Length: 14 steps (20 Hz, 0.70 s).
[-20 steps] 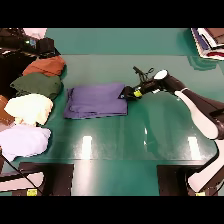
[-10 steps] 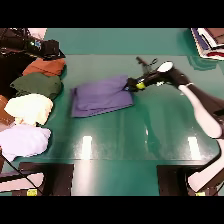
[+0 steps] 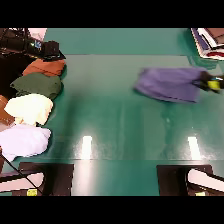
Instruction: Fold the shirts.
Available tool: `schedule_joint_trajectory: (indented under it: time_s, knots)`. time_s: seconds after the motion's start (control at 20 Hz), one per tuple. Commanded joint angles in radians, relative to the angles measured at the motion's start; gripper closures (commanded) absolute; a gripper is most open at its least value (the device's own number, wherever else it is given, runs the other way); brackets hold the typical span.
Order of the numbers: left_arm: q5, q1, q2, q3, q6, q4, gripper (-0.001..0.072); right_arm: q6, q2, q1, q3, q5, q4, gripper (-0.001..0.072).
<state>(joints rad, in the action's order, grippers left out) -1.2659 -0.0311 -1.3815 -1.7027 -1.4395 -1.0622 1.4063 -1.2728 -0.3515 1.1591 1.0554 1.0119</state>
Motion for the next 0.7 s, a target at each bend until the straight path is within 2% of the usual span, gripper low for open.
schedule_joint_trajectory:
  time_s: [0.0, 0.2, 0.45, 0.5, 0.55, 0.6, 0.65]
  knots:
    - [0.011, 0.0, 0.001, 0.0, -0.001, 0.0, 0.0682, 0.028, 0.159, -0.338, -0.154, -0.022, 0.046, 0.0699]
    - [0.019, 0.0, 0.001, 0.0, -0.001, 0.0, 0.0682, 0.052, 0.262, -0.576, -0.314, -0.069, 0.05, 0.07]
    - [0.019, 0.0, 0.001, 0.0, 0.0, 0.0, 0.0682, 0.051, 0.31, -0.644, -0.385, -0.066, 0.087, 0.0688]
    - [0.018, 0.0, 0.001, 0.0, 0.0, 0.0, 0.0682, 0.051, 0.313, -0.644, -0.374, -0.064, 0.123, 0.0539]
    - [0.016, 0.0, 0.001, 0.0, 0.0, 0.0, 0.0681, 0.051, 0.31, -0.645, -0.351, -0.051, 0.16, 0.03]
    - [0.016, 0.0, 0.001, 0.0, 0.0, -0.001, 0.0682, 0.051, 0.308, -0.645, -0.314, -0.024, 0.201, 0.0169]
    - [0.016, 0.0, 0.001, 0.0, 0.0, 0.0, 0.0681, 0.051, 0.309, -0.645, -0.273, 0.004, 0.232, 0.0167]
